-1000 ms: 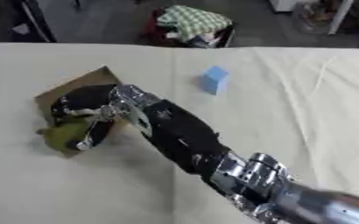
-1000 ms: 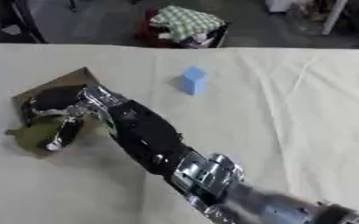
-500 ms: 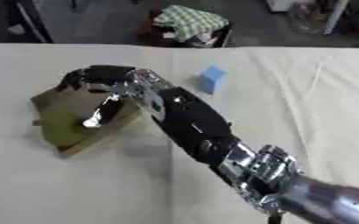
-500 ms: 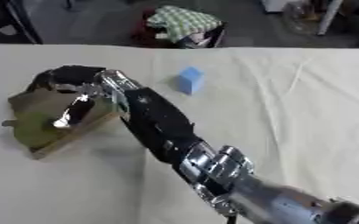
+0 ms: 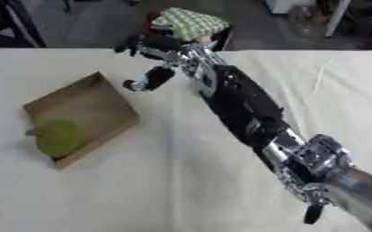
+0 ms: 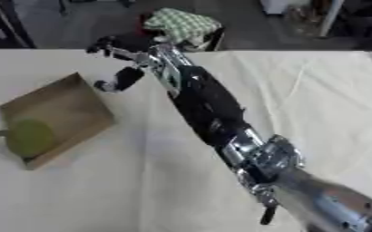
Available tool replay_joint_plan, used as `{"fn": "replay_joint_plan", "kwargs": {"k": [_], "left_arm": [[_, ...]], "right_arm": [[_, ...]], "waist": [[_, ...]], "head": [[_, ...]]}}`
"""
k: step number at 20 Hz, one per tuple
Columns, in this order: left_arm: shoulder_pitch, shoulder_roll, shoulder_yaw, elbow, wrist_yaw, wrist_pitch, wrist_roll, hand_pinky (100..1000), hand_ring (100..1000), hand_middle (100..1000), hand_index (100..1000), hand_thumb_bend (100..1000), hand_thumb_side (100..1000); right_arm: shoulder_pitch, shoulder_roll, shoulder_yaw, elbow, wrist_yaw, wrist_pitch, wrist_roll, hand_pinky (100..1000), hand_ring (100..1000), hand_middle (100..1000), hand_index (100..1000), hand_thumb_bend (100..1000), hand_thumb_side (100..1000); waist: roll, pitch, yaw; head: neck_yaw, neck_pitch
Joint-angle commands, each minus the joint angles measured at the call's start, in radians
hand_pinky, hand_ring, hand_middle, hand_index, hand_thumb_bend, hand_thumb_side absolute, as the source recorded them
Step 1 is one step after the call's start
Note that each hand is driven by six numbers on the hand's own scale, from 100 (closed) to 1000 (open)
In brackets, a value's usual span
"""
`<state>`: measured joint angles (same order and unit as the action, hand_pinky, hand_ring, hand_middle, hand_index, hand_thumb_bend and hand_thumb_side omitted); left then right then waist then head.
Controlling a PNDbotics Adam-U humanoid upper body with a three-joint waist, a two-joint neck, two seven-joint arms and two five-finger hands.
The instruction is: Pick up objects on the table and place them in the box.
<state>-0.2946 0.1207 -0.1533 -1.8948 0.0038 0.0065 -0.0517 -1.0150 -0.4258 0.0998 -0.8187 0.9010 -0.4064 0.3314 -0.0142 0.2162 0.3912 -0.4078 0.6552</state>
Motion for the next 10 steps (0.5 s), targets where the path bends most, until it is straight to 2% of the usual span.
{"fn": "replay_joint_plan", "kwargs": {"k": [1,5,10], "left_arm": [[0.000,0.022,0.013,0.000,-0.013,0.002,0.005,570,623,602,648,100,739],[0.005,0.025,0.015,0.009,-0.020,0.001,0.008,569,623,602,648,100,741],[0.008,0.026,0.016,0.013,-0.023,0.000,0.009,569,623,601,648,100,740]], "right_arm": [[-0.001,-0.070,-0.015,-0.005,0.024,0.026,0.009,834,899,933,973,356,482],[0.022,-0.094,-0.028,0.012,0.064,0.058,0.015,841,914,938,976,360,489],[0.032,-0.093,-0.046,0.073,0.097,0.087,0.010,832,909,937,975,363,495]], "waist": [[0.004,-0.018,-0.011],[0.005,-0.021,-0.030],[0.007,-0.022,-0.036]], "head": [[0.017,-0.014],[0.026,-0.015],[0.033,-0.015]]}}
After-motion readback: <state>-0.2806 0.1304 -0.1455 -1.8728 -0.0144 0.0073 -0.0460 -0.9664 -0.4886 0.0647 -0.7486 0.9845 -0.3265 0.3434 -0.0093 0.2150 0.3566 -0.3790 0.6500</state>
